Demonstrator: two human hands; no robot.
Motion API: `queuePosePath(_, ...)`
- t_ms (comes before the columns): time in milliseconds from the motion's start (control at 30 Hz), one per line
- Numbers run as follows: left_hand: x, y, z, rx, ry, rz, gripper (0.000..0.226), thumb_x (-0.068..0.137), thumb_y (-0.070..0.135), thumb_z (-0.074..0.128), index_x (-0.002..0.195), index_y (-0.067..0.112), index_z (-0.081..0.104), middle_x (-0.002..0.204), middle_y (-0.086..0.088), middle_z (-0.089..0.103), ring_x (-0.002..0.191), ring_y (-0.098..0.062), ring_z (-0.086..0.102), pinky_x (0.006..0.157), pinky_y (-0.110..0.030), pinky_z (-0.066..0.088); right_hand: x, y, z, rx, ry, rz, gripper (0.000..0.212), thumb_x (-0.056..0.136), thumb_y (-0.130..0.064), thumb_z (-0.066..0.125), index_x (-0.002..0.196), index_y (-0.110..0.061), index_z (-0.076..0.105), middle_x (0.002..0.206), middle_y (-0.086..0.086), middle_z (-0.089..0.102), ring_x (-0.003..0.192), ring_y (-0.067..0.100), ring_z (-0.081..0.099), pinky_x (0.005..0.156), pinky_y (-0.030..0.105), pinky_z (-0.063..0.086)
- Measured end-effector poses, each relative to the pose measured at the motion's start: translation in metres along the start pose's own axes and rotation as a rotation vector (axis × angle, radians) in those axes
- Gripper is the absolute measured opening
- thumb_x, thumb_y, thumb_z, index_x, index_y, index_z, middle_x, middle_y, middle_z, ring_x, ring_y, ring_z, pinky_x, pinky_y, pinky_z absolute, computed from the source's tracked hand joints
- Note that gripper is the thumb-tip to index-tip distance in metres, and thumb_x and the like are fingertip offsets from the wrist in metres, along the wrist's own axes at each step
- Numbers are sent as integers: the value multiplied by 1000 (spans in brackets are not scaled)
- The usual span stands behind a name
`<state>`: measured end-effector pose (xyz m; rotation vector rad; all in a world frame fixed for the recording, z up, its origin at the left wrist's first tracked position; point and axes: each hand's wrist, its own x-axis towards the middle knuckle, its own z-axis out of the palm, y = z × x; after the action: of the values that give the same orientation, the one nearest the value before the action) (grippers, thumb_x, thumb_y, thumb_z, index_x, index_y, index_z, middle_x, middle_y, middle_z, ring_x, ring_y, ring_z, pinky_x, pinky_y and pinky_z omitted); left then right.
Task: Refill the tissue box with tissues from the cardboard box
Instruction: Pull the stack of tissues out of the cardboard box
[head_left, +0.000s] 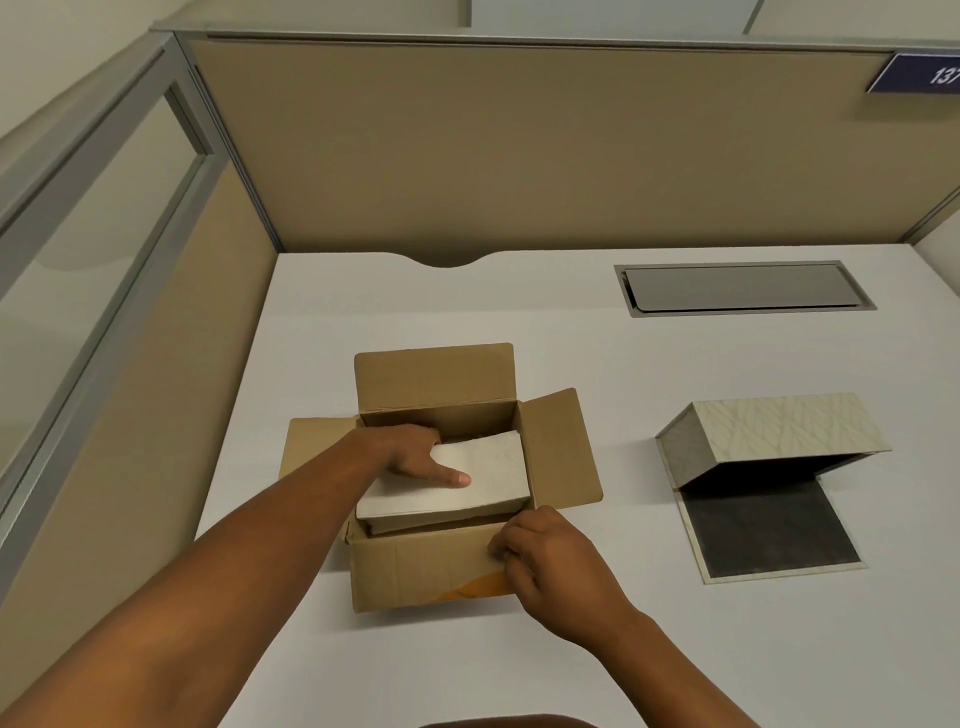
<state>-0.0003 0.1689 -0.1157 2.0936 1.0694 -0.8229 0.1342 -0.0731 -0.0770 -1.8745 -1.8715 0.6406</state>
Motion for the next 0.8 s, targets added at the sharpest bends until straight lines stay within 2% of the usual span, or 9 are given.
queuePosePath(200, 0, -1, 4, -62, -63, -8, 111, 52, 90, 59, 137, 19, 49, 139, -3, 54, 122, -23, 53, 104, -39, 46, 0, 1, -1, 9, -4, 8, 26, 94, -21, 49, 106, -22, 72, 106, -7, 67, 97, 8, 53, 82, 24, 50)
queuePosePath(300, 0, -1, 5, -65, -39, -10, 100, 63, 83, 63, 139, 20, 46, 142, -4, 51, 125, -24, 51, 104, -38, 45, 0, 0, -1, 14, -6, 17, 27, 94, -23, 48, 107, -23, 72, 108, -7, 67, 98, 8, 53, 83, 22, 49)
queuePosePath(467, -4, 1, 3, -55, -18, -12, 103, 62, 84, 63, 140, 19, 44, 145, -3, 49, 126, -23, 50, 104, -39, 44, 1, -1, -1, 20, -6, 23, 29, 94, -24, 46, 106, -23, 72, 107, -7, 67, 98, 7, 53, 83, 20, 47)
queuePosePath(567, -5, -1, 5, -98, -62, 5, 122, 44, 93, 63, 142, 22, 45, 147, -1, 49, 128, -23, 49, 109, -43, 41, 0, 0, -2, 12, 0, 36, 29, 94, -24, 46, 105, -23, 72, 105, -7, 68, 96, 7, 53, 82, 18, 45)
queuePosePath(633, -4, -3, 8, -136, -87, 12, 128, 32, 98, 61, 136, 25, 53, 141, 2, 55, 122, -20, 54, 108, -43, 42, -1, 1, -3, 1, -2, 45, 29, 93, -23, 46, 105, -23, 72, 105, -7, 68, 96, 7, 53, 81, 19, 45)
queuePosePath(700, -2, -5, 11, -145, -97, 10, 125, 29, 98, 60, 131, 26, 58, 134, 3, 60, 115, -18, 57, 106, -42, 44, -1, 0, -3, -7, -12, 47, 29, 93, -23, 45, 106, -23, 71, 104, -7, 67, 95, 8, 52, 80, 19, 45)
queuePosePath(800, -2, -5, 12, -138, -95, 5, 129, 32, 99, 59, 138, 26, 52, 141, 2, 55, 123, -21, 54, 108, -44, 43, 0, -1, -2, -9, -23, 46, 29, 93, -23, 45, 106, -23, 71, 104, -7, 67, 95, 8, 52, 80, 20, 46)
